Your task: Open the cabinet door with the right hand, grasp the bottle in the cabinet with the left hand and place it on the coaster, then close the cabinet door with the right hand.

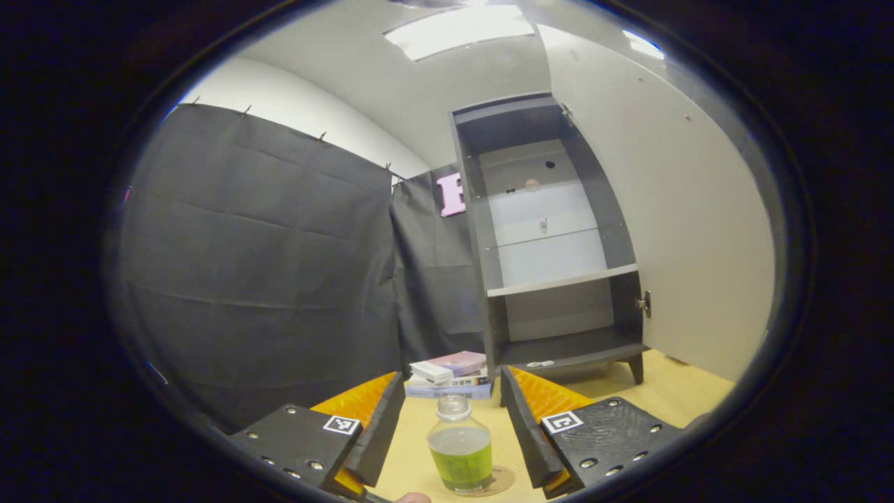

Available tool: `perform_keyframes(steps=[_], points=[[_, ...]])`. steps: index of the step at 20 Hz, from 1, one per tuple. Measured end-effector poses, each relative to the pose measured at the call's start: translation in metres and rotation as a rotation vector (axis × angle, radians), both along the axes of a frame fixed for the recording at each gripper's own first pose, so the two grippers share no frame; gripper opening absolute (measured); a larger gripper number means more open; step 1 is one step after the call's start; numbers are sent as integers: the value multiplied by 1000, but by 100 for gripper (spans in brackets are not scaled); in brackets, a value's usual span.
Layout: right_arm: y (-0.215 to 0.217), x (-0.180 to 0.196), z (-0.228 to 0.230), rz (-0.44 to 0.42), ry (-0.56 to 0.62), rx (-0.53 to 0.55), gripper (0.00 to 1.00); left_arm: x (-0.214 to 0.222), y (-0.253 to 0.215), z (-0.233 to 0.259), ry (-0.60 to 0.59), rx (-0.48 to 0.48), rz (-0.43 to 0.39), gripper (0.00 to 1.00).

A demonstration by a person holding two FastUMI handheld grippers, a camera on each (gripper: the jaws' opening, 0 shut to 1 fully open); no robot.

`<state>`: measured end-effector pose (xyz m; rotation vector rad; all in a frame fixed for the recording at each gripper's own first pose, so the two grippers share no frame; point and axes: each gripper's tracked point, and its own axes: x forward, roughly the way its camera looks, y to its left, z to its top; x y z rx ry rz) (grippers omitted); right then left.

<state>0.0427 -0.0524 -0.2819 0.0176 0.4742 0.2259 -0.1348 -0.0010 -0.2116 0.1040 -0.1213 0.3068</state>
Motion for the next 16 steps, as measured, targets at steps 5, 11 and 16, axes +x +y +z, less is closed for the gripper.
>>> perform_keyframes(steps=[5, 11, 16], points=[[-36, 12, 57, -57, -147, -70, 93, 5, -30, 55, 43, 5, -66, 79], [-78, 33, 131, -208, -238, 21, 94, -2, -78, 151, 40, -6, -160, 82], [-81, 47, 239, -230, -460, 87, 94, -17, -97, 207, 80, 39, -178, 83]])
